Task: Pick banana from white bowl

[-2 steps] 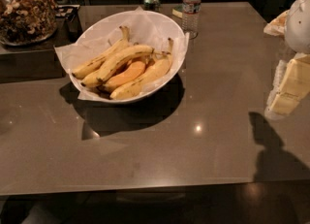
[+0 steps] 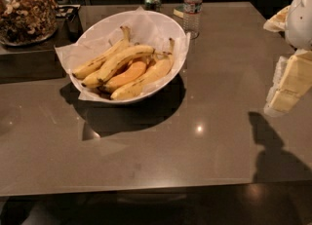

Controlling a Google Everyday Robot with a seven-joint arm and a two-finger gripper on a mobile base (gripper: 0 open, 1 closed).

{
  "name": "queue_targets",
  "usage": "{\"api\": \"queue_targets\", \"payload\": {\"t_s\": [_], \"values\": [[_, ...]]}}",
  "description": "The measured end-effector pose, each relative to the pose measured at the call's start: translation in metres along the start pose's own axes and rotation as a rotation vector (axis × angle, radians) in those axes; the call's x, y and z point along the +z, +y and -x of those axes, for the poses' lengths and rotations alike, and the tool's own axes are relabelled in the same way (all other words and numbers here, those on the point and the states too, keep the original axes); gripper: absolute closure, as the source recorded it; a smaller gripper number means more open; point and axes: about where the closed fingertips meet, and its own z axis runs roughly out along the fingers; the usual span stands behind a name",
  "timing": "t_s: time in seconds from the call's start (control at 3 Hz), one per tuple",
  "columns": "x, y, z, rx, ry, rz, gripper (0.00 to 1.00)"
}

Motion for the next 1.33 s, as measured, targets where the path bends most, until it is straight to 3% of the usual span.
{"api": "queue_targets", "payload": {"t_s": [0.67,1.33], "values": [[0.004,-0.023,0.060,-0.111,-0.143,0.040,0.00],[0.004,-0.028,0.061,-0.079,-0.172,0.028,0.00]]}}
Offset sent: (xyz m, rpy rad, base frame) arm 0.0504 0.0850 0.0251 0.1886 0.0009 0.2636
